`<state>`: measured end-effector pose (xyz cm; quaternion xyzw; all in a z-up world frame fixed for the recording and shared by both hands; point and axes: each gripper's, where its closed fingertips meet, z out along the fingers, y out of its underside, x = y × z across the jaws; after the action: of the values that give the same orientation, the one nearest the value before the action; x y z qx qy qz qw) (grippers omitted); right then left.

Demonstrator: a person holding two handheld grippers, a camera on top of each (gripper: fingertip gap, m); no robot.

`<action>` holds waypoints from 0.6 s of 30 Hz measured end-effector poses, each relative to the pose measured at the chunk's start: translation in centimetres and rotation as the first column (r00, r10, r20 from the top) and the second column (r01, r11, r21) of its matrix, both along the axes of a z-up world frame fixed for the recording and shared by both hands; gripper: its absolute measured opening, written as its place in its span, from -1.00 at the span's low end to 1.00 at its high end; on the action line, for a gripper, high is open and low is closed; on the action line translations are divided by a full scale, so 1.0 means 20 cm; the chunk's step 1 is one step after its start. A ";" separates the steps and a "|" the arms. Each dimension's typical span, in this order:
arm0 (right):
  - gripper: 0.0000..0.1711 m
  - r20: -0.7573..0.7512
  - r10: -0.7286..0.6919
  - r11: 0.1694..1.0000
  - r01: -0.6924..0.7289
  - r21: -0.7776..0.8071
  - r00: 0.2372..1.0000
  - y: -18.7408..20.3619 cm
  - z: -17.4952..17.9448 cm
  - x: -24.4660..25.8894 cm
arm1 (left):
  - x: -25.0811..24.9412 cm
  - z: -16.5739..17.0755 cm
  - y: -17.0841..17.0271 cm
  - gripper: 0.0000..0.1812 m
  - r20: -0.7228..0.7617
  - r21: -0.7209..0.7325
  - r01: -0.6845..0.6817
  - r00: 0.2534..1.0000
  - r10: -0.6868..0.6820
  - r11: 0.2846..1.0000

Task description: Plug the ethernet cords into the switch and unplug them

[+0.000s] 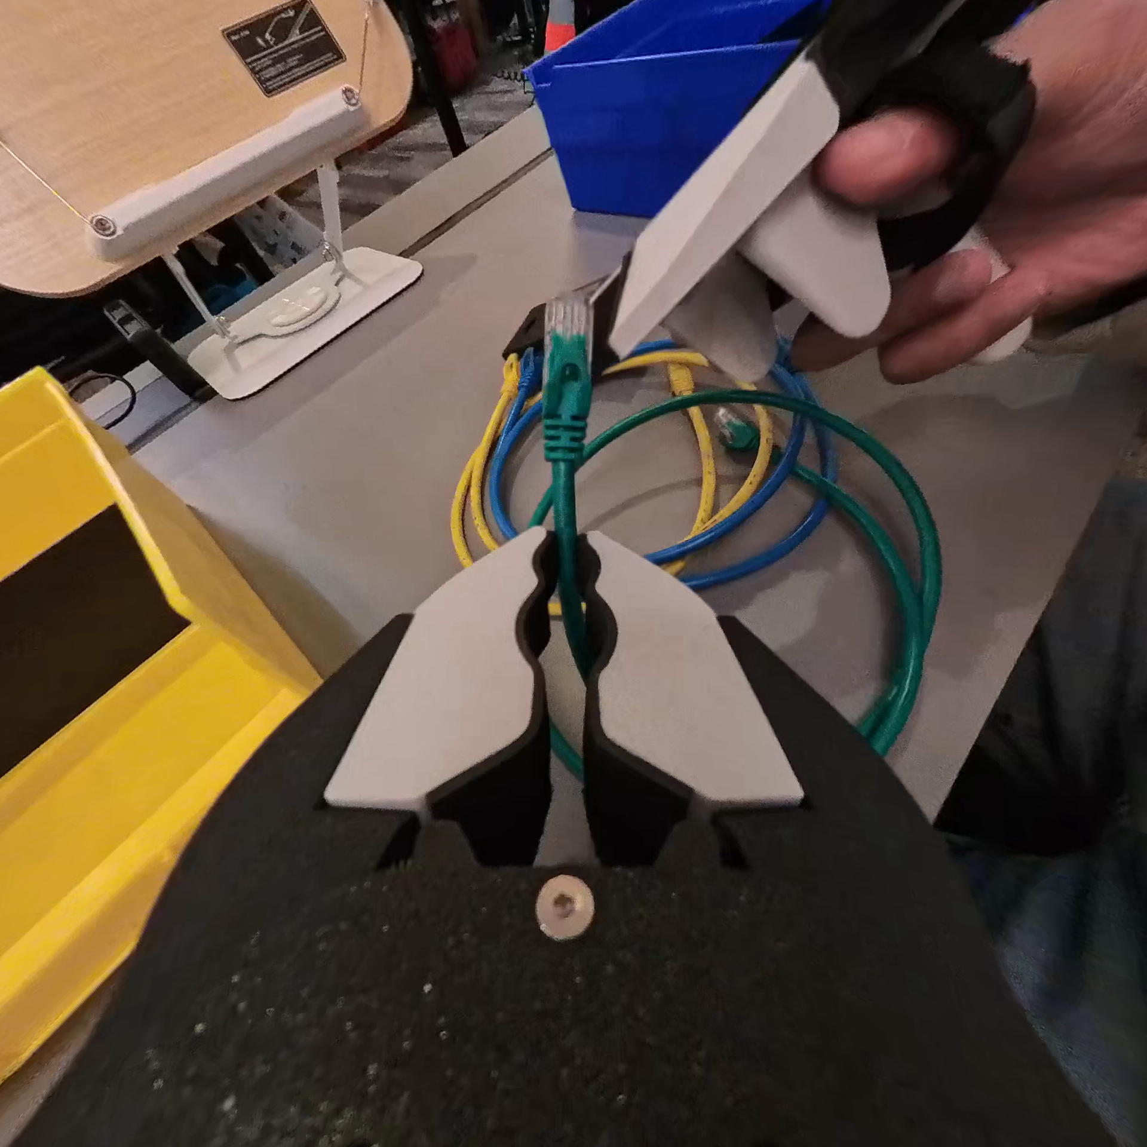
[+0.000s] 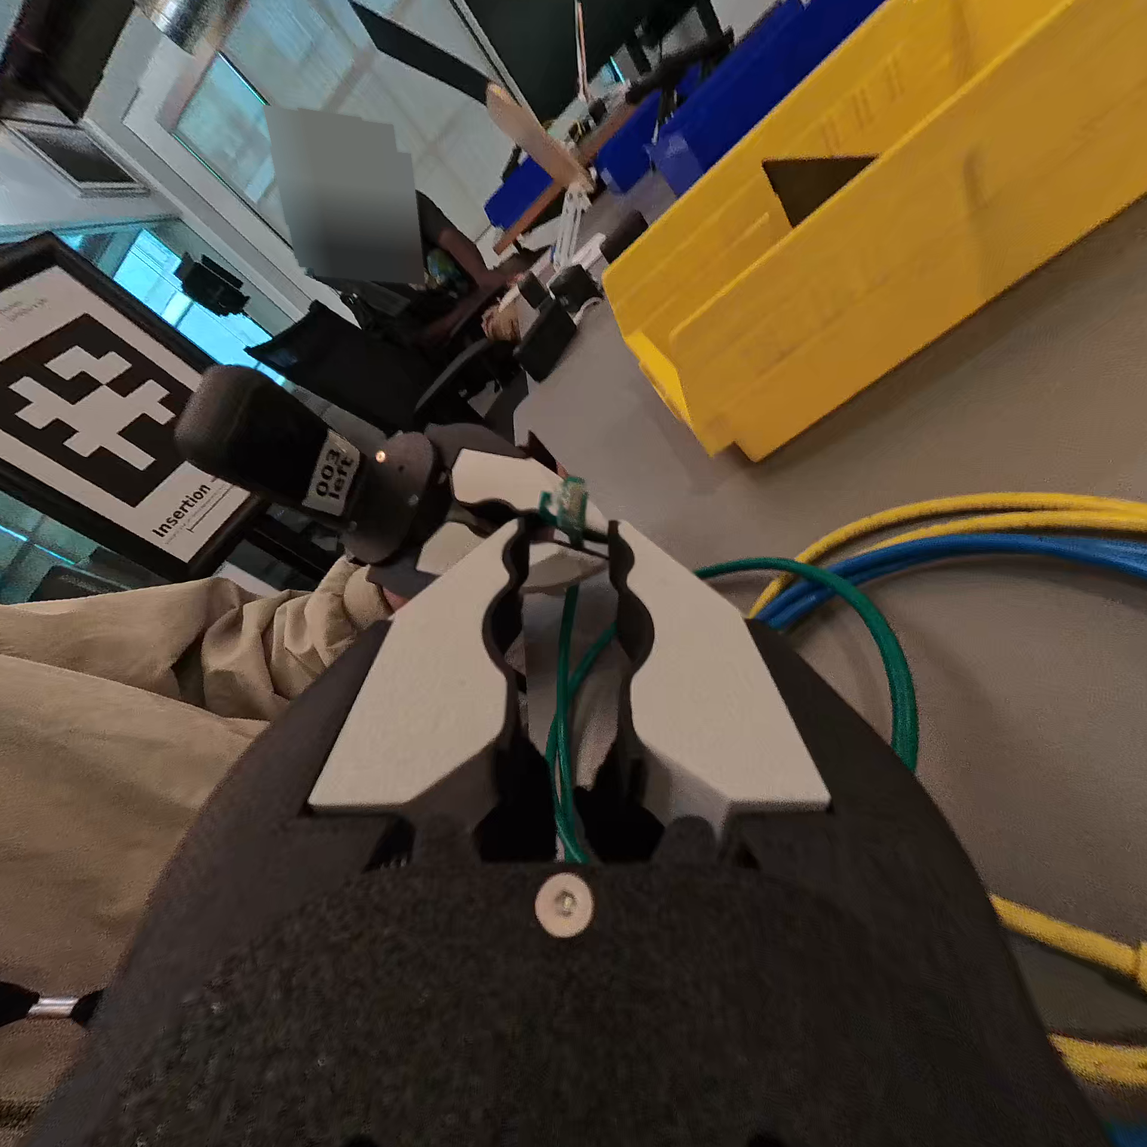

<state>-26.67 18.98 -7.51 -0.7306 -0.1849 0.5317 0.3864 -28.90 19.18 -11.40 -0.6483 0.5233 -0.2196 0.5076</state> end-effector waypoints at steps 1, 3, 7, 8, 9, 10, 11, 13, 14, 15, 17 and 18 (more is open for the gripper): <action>-0.71 0.000 0.000 1.000 0.000 -0.013 1.000 0.00 -0.01 0.00 | 0.00 0.00 -0.01 -0.94 0.002 -0.009 0.013 1.000 -0.013 1.000; -0.74 -0.048 -0.009 0.999 0.007 -0.035 0.999 0.01 -0.01 0.01 | 0.01 -0.01 -0.01 -0.94 -0.027 0.013 0.027 0.999 -0.026 1.000; -0.89 -0.174 0.000 0.995 -0.017 -0.095 0.985 0.02 0.01 0.03 | 0.02 -0.03 -0.02 -0.94 -0.058 0.034 0.038 0.998 -0.036 0.999; -0.90 -0.173 0.004 0.995 -0.021 -0.102 0.985 0.02 0.00 0.04 | 0.02 -0.04 -0.02 -0.94 -0.060 0.036 0.035 0.998 -0.032 0.999; -0.90 -0.163 0.005 0.994 -0.023 -0.108 0.987 0.02 -0.02 0.04 | 0.01 -0.04 -0.01 -0.94 -0.062 0.031 0.029 0.998 -0.027 0.999; -0.90 -0.157 0.010 0.993 -0.028 -0.112 0.988 0.02 -0.03 0.04 | 0.01 -0.05 -0.01 -0.95 -0.062 0.016 0.028 0.998 -0.027 0.999; -0.90 -0.164 0.013 0.993 -0.032 -0.110 0.986 0.02 -0.03 0.04 | 0.01 -0.05 -0.01 -0.94 -0.055 0.001 0.030 0.998 -0.030 1.000; -0.88 -0.176 0.035 0.991 -0.058 -0.122 0.984 0.01 -0.02 0.04 | 0.02 -0.05 -0.01 -0.94 -0.057 -0.002 0.033 0.998 -0.033 0.999; -0.88 -0.176 0.056 0.989 -0.079 -0.129 0.983 0.00 -0.02 0.03 | 0.02 -0.05 -0.01 -0.94 -0.057 0.003 0.033 0.998 -0.033 0.999; -0.88 -0.165 0.056 0.989 -0.078 -0.128 0.985 0.00 -0.03 0.03 | 0.02 -0.05 -0.01 -0.95 -0.053 0.004 0.033 0.998 -0.033 0.999; -0.89 -0.142 0.038 0.992 -0.054 -0.116 0.989 0.01 -0.04 0.04 | 0.02 -0.05 -0.01 -0.94 -0.058 0.002 0.036 0.998 -0.036 0.999; -0.89 -0.144 0.036 0.992 -0.053 -0.117 0.989 0.01 -0.04 0.04 | 0.01 -0.06 -0.01 -0.94 -0.059 0.005 0.038 0.998 -0.038 0.999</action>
<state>-25.96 19.13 -8.31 -0.7088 -0.1408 0.6008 0.3418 -28.60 18.99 -12.51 -0.6428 0.5511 -0.2081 0.4897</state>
